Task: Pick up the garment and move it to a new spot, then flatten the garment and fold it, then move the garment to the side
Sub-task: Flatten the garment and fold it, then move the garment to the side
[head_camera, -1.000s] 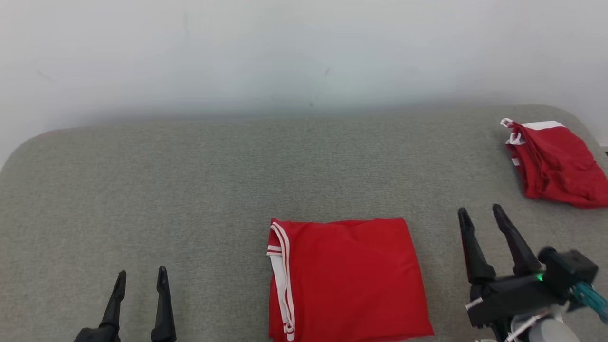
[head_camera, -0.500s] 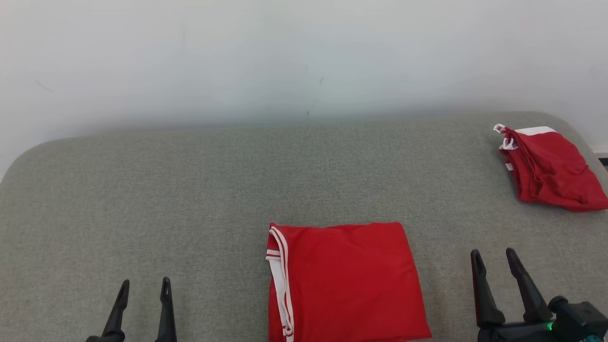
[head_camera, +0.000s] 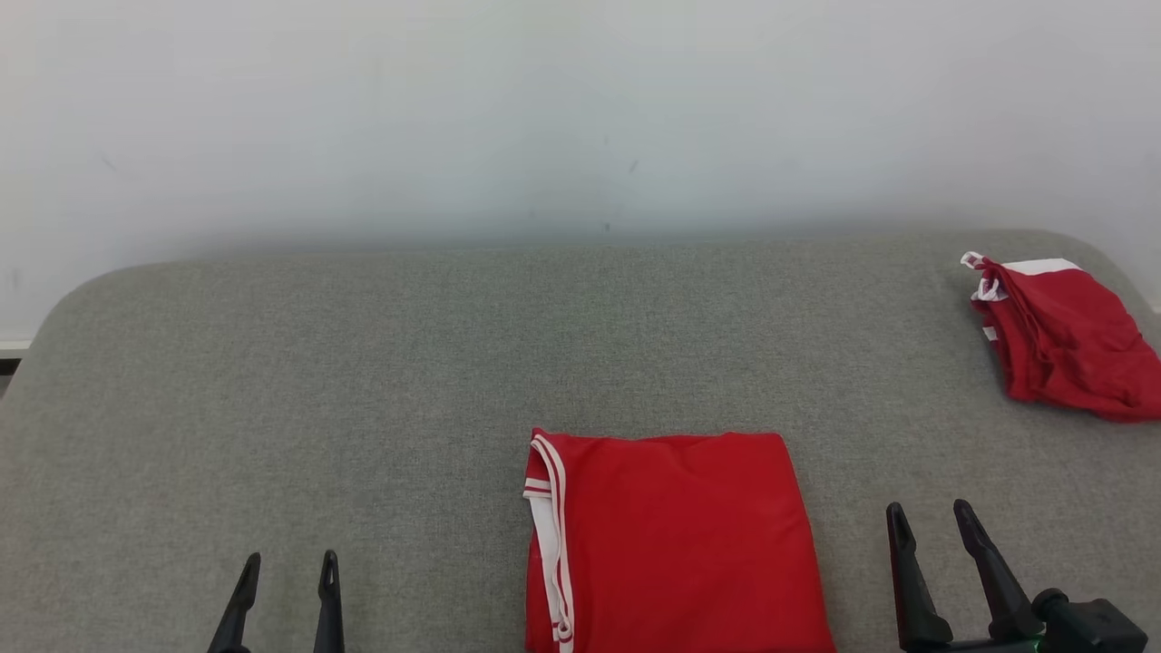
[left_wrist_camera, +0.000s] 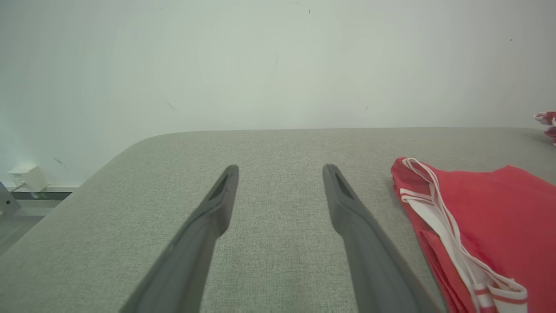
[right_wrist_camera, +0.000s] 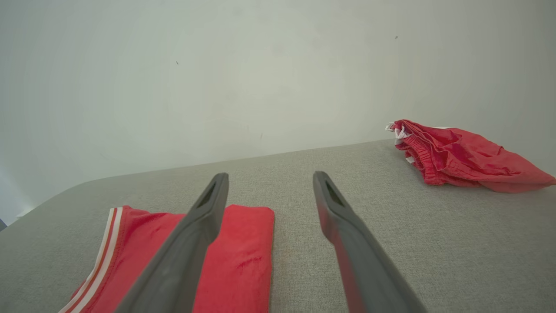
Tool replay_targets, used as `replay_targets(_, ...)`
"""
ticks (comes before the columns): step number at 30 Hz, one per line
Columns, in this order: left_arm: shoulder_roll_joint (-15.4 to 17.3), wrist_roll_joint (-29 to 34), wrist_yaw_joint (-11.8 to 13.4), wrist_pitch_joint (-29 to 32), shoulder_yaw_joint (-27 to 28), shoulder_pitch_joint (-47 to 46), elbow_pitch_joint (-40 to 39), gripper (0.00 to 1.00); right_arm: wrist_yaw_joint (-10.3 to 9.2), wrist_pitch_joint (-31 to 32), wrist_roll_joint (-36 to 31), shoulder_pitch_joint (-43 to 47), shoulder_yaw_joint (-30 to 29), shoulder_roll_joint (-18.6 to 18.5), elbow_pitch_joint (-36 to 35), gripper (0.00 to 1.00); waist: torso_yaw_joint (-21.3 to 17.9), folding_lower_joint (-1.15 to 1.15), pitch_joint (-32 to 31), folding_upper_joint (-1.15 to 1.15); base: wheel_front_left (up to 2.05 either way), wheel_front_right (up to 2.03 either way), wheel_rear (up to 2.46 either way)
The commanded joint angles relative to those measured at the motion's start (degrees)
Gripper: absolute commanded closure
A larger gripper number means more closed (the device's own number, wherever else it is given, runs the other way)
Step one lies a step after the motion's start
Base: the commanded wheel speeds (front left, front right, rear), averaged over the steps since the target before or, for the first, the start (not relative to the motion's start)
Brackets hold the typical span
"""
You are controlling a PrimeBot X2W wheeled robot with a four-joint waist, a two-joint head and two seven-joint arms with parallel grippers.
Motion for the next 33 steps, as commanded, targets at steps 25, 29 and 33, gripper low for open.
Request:
replay_targets(25,-0.1,-1.0,0.3,-0.2,-1.8,-2.2,1.0,0.0,-0.14,12.7,-1.5,-15.9,1.7,-0.2,16.6,0.0,3.8,0.0,2.2,0.0,0.0,0.0,0.0)
replay_targets(29,-0.2,-1.2,0.5,-0.2,-2.6,-2.8,1.1,0.0,-0.14,14.4,-1.0,-18.9,2.2,-0.3,23.1,0.0,5.3,0.0,3.3,0.0,0.0,0.0,0.0)
replay_targets(33,-0.2,-1.5,0.7,-0.2,-2.9,-3.1,1.2,0.0,-0.14,15.0,-1.1,-21.0,2.1,-0.3,29.7,0.0,6.1,0.0,3.9,0.0,0.0,0.0,0.0)
